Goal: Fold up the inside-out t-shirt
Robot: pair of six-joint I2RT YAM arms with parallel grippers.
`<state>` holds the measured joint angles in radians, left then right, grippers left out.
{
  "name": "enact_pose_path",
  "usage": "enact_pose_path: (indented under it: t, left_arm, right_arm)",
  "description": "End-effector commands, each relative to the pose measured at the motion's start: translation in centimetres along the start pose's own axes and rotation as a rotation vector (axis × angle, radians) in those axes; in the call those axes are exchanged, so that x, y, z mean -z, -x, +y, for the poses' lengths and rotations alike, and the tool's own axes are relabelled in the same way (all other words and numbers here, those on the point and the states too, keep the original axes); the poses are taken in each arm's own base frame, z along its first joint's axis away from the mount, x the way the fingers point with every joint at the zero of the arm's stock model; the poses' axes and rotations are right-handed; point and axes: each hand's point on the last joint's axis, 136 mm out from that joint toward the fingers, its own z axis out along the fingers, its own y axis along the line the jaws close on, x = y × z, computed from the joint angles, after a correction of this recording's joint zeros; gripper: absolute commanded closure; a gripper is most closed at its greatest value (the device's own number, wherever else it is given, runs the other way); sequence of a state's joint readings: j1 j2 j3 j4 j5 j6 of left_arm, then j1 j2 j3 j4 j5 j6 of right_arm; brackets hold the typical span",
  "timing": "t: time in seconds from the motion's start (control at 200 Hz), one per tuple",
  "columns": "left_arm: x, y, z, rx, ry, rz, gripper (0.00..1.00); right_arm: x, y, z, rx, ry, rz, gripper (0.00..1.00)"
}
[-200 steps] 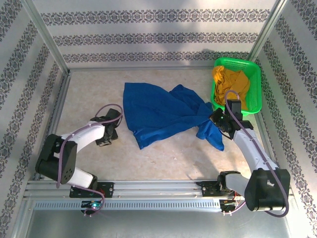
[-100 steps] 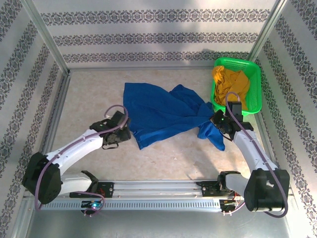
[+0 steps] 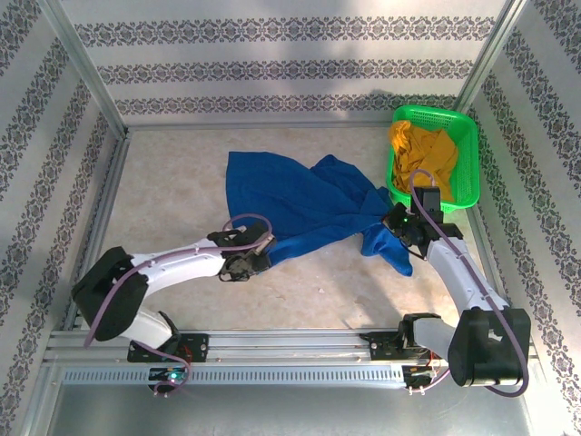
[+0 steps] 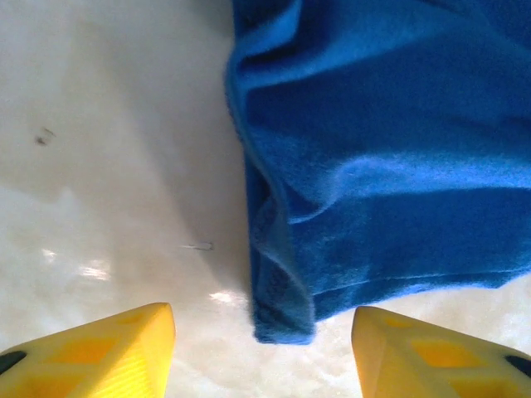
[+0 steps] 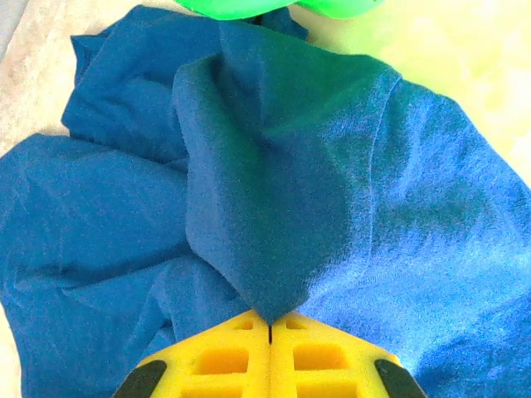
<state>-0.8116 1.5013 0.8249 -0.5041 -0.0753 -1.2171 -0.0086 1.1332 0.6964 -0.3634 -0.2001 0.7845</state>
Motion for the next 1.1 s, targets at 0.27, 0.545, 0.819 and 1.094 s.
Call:
enact_pose_path:
  t: [0.27, 0.545, 0.819, 1.094]
  left_arm:
    - [-0.8, 0.4, -1.5, 0.120, 0.101, -0.080, 0.61]
    - [-0.5, 0.4, -0.6, 0.120, 0.153, -0.096, 0.76]
    - [-0.1, 0.3, 1.3, 0.092, 0.212, -0.107, 0.55]
    - [-0.4, 0.2, 1.8, 0.071, 0.227, -0.108, 0.82]
  right_arm:
    - [0.2, -0.7, 1.4, 0.044, 0.050, 0.056, 1.00]
    - [0.5, -0.3, 1.6, 0.032, 0.068, 0.059, 1.00]
    - [0.8, 0.2, 2.1, 0.017, 0.088, 0.047, 1.00]
    - [1.0, 0.4, 2.1, 0.017, 0.086, 0.035, 1.00]
